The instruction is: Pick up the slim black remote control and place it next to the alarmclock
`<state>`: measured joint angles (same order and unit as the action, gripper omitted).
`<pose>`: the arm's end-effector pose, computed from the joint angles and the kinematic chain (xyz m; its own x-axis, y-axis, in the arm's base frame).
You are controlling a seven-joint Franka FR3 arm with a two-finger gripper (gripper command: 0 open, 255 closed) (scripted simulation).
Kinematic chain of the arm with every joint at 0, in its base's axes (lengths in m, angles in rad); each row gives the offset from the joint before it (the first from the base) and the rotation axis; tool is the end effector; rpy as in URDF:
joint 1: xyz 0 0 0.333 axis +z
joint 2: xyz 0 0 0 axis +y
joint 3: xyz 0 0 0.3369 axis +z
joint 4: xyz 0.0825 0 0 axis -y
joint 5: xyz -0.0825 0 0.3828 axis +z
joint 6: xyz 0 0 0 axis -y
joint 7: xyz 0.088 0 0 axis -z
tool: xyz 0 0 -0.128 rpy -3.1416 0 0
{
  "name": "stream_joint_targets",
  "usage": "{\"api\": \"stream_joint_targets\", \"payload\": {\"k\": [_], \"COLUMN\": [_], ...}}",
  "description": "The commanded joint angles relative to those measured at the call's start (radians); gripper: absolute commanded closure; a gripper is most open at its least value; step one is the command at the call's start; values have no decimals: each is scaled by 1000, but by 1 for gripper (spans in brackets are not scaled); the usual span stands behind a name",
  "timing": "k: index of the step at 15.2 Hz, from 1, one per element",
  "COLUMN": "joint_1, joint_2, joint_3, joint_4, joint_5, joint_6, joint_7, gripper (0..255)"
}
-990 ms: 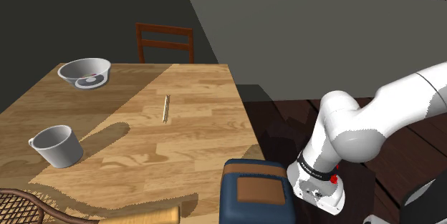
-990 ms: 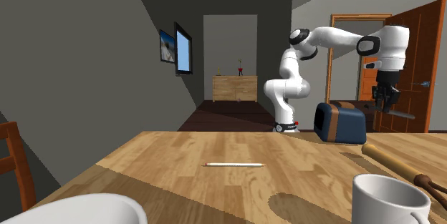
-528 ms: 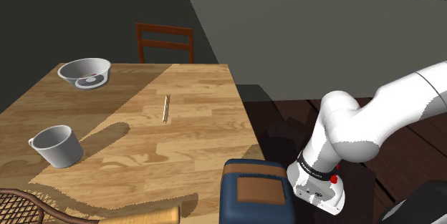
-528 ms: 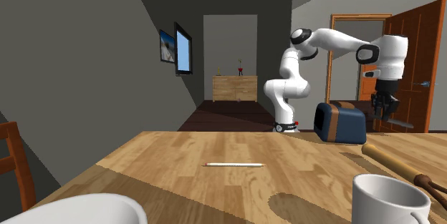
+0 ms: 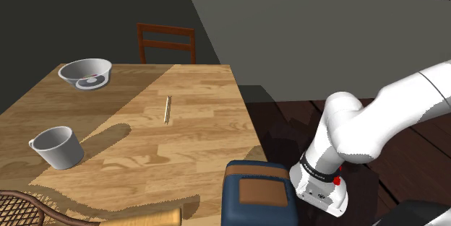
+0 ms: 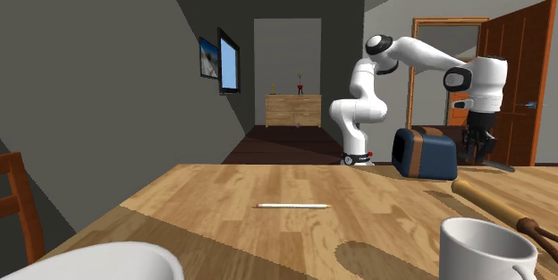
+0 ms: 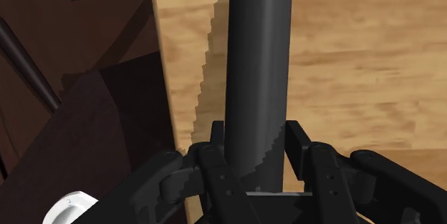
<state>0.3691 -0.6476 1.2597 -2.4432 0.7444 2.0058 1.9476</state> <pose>-0.0698 0.4329 0.3480 0.6900 -0.7237 0.0099 -0.7219 -0.6872 0.0816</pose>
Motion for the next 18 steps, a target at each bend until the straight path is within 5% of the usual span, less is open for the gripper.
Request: {"api": "stream_joint_targets", "payload": {"k": [1, 11, 12, 18], "joint_1": [-24, -47, -47, -27], "joint_2": [16, 29, 29, 17], "joint_3": [38, 76, 76, 37], "joint_4": [-9, -20, -20, -5], "joint_5": [10, 21, 21, 7], "joint_6": [34, 67, 67, 32], "joint_7": [-4, -9, -9, -4], "gripper": [255, 255, 0, 0]}}
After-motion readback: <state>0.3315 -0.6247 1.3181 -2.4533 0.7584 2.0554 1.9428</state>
